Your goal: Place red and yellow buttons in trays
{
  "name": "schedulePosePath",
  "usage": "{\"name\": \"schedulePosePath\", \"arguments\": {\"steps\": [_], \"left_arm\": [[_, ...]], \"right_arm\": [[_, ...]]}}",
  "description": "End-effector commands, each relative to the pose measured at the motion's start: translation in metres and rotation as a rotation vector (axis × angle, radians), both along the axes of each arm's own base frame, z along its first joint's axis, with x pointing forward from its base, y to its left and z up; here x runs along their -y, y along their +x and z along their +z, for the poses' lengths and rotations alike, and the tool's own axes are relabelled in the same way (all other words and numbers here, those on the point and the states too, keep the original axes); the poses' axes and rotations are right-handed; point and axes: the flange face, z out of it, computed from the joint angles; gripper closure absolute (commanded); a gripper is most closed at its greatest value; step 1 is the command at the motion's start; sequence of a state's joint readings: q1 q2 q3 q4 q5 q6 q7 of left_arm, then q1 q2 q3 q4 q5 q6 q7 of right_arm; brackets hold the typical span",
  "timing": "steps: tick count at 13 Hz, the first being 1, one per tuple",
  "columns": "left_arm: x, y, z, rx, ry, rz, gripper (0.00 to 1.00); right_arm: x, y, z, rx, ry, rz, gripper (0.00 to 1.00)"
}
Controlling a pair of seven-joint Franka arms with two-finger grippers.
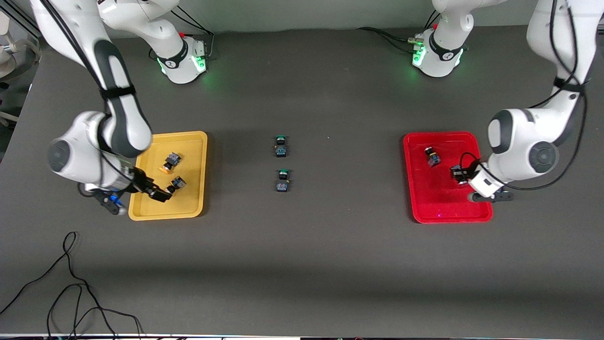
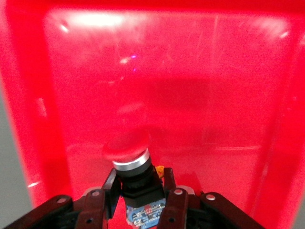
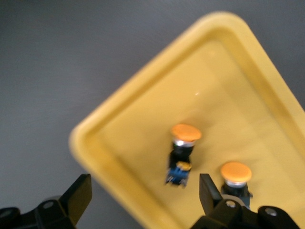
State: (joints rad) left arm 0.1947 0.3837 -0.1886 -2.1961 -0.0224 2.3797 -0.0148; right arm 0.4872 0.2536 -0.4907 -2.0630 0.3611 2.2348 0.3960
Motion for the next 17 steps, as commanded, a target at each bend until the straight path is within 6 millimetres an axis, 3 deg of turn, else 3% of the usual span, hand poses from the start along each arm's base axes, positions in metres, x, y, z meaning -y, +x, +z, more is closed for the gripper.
{"name": "schedulePosePath", "arguments": {"steps": [1, 3, 7, 8, 10, 11, 13, 15, 17], "left_arm": [[0.001, -0.002, 0.011, 0.015, 0.001, -0.003, 0.0], [0.0, 0.01, 0.051, -0.006, 0.007, -0.004, 0.0], [-0.005, 0.047, 0.183, 0.001, 0.02, -0.011, 0.0], [-0.004, 0.051, 0.214, 0.046, 0.03, -0.014, 0.0], [0.001, 0.05, 0.267, 0.137, 0.055, -0.023, 0.0], [0.007, 0.046, 0.288, 0.159, 0.072, -0.019, 0.0], [0.02, 0.042, 0.321, 0.16, 0.12, -0.008, 0.0], [0.032, 0.038, 0.336, 0.143, 0.202, 0.005, 0.0], [0.032, 0.036, 0.344, 0.158, 0.2, 0.012, 0.0]], "right_arm": [[0.003, -0.004, 0.094, 0.088, -0.032, 0.127, 0.0], [0.001, -0.001, 0.15, 0.088, -0.066, 0.25, 0.0], [0.003, -0.012, 0.242, 0.142, -0.065, 0.469, 0.0], [0.008, -0.018, 0.261, 0.158, -0.09, 0.524, 0.0], [-0.005, -0.026, 0.299, 0.165, -0.091, 0.566, 0.0], [-0.012, -0.03, 0.311, 0.134, -0.088, 0.582, 0.0], [-0.002, -0.034, 0.322, 0.122, -0.092, 0.573, 0.0], [0.003, -0.036, 0.326, 0.116, -0.095, 0.56, 0.0], [0.005, -0.035, 0.321, 0.101, -0.094, 0.555, 0.0]]}}
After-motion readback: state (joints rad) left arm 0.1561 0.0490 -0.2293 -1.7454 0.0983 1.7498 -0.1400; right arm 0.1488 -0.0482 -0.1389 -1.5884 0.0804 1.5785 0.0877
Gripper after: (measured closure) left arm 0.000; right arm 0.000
